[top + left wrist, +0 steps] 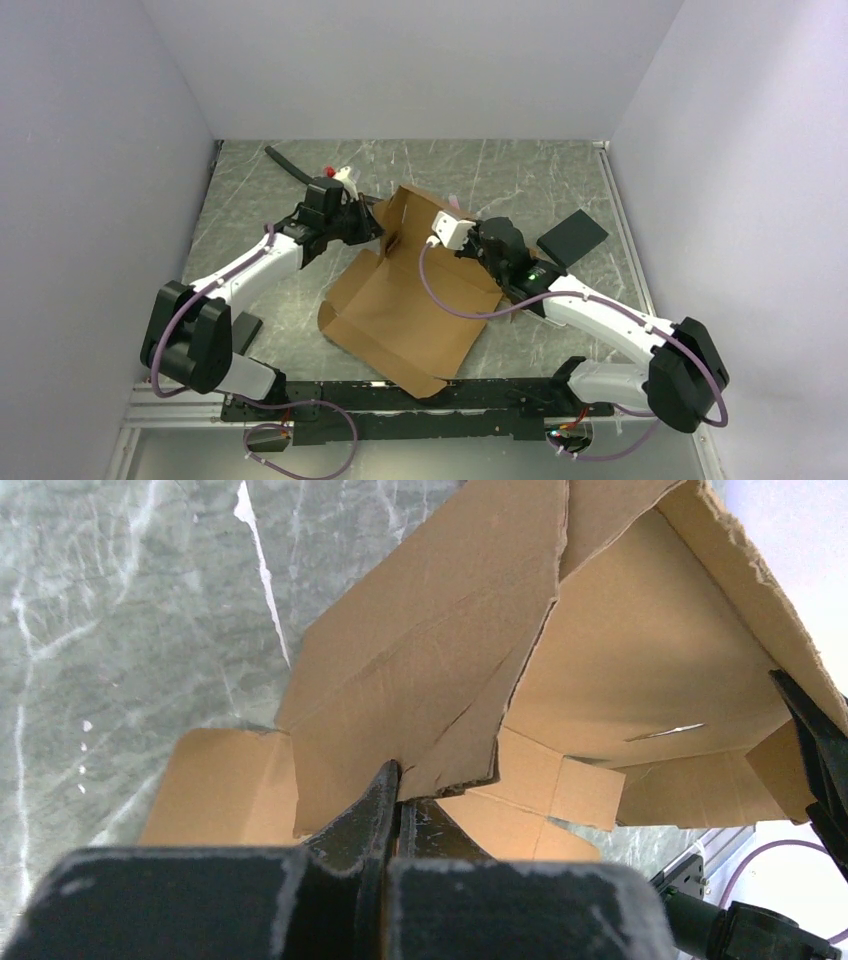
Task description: Fold the paper box
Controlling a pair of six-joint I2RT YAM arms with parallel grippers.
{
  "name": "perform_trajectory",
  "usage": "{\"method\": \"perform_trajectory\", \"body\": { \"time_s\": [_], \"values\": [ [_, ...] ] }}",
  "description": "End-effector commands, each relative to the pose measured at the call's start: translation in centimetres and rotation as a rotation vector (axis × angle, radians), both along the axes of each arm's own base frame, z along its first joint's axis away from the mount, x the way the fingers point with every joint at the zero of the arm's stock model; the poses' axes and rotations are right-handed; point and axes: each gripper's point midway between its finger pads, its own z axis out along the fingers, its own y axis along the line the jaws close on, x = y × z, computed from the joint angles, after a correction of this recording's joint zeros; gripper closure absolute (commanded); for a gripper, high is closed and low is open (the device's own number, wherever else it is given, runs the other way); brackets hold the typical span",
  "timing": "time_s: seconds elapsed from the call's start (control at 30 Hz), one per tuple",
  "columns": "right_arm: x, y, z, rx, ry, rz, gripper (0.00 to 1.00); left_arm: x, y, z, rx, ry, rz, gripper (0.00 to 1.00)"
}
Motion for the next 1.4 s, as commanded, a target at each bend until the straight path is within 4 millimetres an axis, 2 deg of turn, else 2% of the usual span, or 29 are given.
{"method": "perform_trajectory", "body": {
  "time_s": [0.0,0.2,0.43,0.57,0.7,0.93,1.03,1.23,1.33,1.37],
  "values": [
    [-2.6,2.2,-1.3,0.036,0.080,0.160,1.00,-2.2,-0.5,-2.6,-0.009,0.099,0.019,1.00],
    [-4.7,2.1,-2.5,-0.020,0.101,0.260,1.00,-3.4,-0.3,-3.6,-0.005,0.102,0.013,0.99],
    [-5.9,2.8,-4.2,-0.167,0.068,0.327,1.00,-3.9,0.5,-4.4,0.018,0.097,0.039,0.93],
    [-5.2,2.3,-3.8,-0.248,-0.001,0.273,1.00,-3.5,0.8,-4.0,0.028,0.067,0.048,0.91],
    [-4.2,2.3,-2.5,-0.261,-0.071,0.222,0.99,-3.0,1.0,-3.7,0.041,0.026,0.053,0.88],
    [-4.9,2.5,-4.0,-0.337,-0.104,0.233,0.99,-3.1,-0.2,-3.0,-0.018,-0.035,-0.020,0.81],
    [-4.9,2.5,-4.2,-0.343,-0.110,0.230,0.99,-4.0,-0.5,-2.9,-0.038,-0.046,-0.061,0.71],
    [-4.9,2.2,-3.8,-0.332,-0.127,0.212,0.99,-5.0,0.2,-1.5,-0.009,-0.127,-0.119,0.45],
    [-4.9,2.0,-4.0,-0.336,-0.127,0.212,0.99,-5.3,0.8,0.0,-0.006,-0.175,-0.124,0.41],
    [-5.0,2.0,-4.0,-0.335,-0.129,0.213,0.99,-5.7,1.4,-0.1,0.010,-0.162,-0.111,0.41]
  ]
}}
